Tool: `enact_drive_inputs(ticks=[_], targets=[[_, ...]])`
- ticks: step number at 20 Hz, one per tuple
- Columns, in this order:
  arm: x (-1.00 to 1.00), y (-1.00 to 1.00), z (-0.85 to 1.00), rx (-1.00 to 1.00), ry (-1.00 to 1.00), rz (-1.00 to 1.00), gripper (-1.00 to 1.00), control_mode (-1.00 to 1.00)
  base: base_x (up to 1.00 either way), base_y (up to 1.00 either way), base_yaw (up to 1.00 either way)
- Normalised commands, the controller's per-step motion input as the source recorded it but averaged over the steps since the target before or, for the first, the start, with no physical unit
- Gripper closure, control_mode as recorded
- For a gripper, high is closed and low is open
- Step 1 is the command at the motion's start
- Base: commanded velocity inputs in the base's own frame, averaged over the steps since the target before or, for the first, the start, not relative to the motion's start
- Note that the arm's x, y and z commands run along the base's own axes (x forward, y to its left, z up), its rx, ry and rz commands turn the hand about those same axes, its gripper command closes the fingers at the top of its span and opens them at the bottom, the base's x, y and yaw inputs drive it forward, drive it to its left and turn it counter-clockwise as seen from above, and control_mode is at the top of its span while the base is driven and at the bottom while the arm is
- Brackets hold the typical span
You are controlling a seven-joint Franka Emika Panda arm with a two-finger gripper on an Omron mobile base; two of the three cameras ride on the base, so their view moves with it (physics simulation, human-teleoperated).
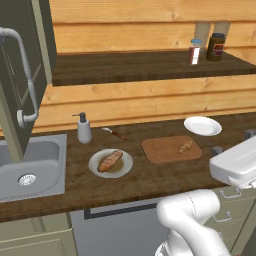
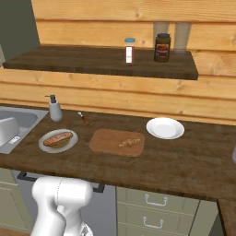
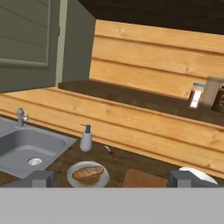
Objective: From the different types of pastries on the counter, select a croissant and place it on the cutting board. Then retrieve a jar of jam from the cabinet and place it alongside the croissant on the cutting board.
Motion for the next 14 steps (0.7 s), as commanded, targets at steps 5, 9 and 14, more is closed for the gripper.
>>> enact_drive_inputs(ticks=[5, 9, 14], targets=[[0.0, 0.0, 0.0, 0.0, 0.0, 0.0, -1.0, 1.0, 0.0, 0.0, 0.0], [0.0, 0.0, 0.0, 0.0, 0.0, 0.0, -1.0, 1.0, -0.5, 0.01, 0.0], [0.0, 0.0, 0.0, 0.0, 0.0, 0.0, -1.0, 1.0, -1.0, 0.01, -0.01]])
